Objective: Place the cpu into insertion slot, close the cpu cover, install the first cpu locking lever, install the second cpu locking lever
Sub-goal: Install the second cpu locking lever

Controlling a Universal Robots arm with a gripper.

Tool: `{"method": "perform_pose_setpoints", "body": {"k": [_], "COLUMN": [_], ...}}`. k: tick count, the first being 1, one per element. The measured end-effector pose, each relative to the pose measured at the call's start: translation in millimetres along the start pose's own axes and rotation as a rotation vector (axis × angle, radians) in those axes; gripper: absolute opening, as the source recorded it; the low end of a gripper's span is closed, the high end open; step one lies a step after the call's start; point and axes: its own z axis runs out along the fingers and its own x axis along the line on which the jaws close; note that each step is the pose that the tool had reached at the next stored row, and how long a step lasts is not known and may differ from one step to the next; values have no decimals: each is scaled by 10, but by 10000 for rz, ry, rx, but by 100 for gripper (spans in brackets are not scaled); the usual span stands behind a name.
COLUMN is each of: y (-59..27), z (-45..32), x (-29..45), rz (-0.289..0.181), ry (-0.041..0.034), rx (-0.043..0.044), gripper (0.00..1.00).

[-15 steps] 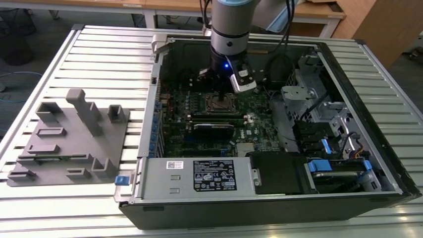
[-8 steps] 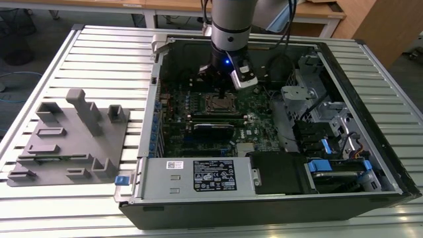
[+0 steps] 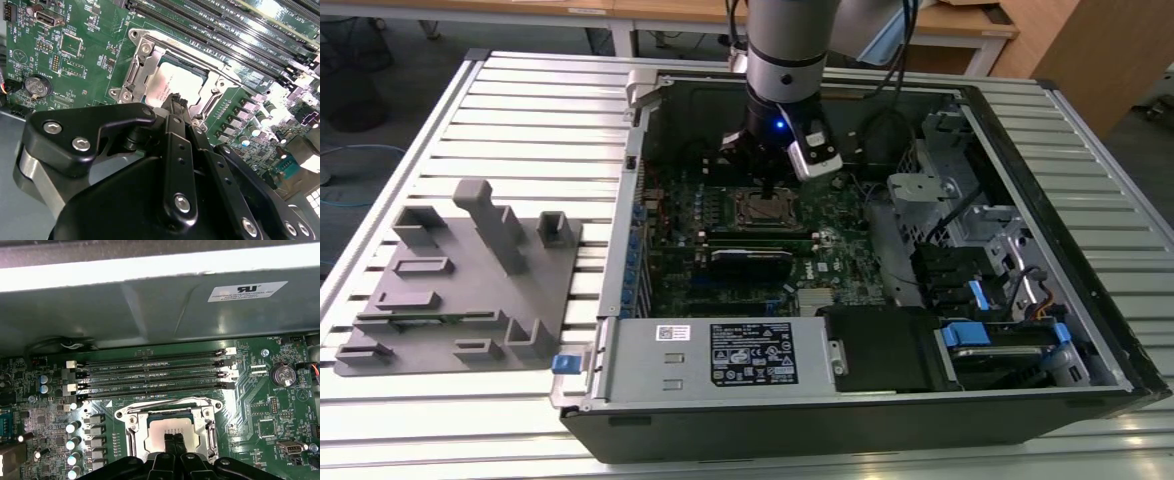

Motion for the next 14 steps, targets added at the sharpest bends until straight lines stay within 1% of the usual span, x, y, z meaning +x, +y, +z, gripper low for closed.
{"method": "perform_pose_setpoints", "body": {"k": [14], "y": [3], "z": [-32], "x": [-1], "rz": [0], "ry": [0], "rx": [0], "gripper": [11]}}
